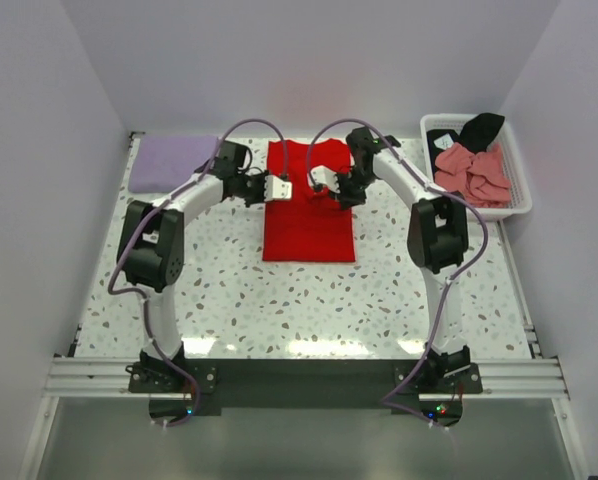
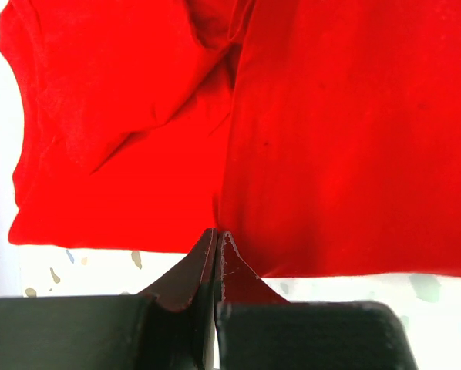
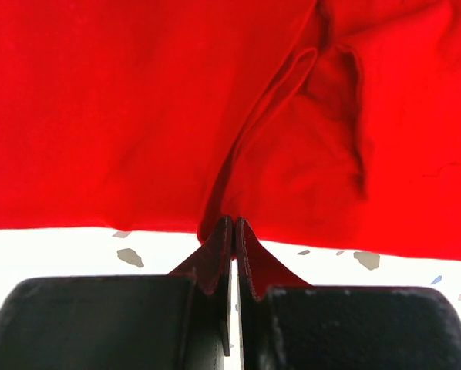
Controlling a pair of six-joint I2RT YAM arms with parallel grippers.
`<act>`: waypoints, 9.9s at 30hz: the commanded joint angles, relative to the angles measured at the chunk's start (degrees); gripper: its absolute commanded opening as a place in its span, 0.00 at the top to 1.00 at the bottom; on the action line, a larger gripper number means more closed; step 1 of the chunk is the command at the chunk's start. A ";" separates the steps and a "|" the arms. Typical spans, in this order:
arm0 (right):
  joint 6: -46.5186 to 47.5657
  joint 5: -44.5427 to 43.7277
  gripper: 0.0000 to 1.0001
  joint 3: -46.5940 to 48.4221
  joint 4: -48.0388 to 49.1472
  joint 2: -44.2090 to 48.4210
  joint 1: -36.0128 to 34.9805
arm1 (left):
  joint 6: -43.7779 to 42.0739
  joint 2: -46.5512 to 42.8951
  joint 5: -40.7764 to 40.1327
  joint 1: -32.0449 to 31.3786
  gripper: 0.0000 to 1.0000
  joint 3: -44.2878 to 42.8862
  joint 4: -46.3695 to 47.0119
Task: Fold and stack the t-shirts
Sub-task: Fold the tshirt
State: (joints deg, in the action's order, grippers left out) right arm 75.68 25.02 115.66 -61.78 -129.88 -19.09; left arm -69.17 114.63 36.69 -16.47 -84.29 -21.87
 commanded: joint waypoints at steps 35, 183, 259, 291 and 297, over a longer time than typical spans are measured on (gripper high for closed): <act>-25.66 -9.91 0.35 -4.45 14.59 11.31 0.29 | 17.84 -7.12 -2.08 4.26 0.46 4.38 9.74; -67.77 25.87 0.90 -19.68 15.55 6.05 -2.35 | 18.19 -6.79 10.77 -16.23 0.50 14.07 -5.64; -41.40 29.39 0.98 -5.88 -14.33 -17.42 -11.85 | 8.61 -34.91 -11.64 -26.33 1.00 34.81 15.36; -37.01 15.33 0.83 6.33 -24.88 -12.76 -12.11 | 4.57 -35.26 -13.75 -26.25 1.00 37.80 26.61; -36.92 10.94 0.79 13.09 -28.04 -12.76 -12.11 | 3.78 -36.14 -12.61 -26.33 1.00 38.94 26.35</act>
State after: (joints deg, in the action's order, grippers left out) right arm 36.42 42.35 123.74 -80.05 -145.64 -31.20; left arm -64.14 80.73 22.20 -42.52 -46.24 1.45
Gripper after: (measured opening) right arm 0.201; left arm 0.018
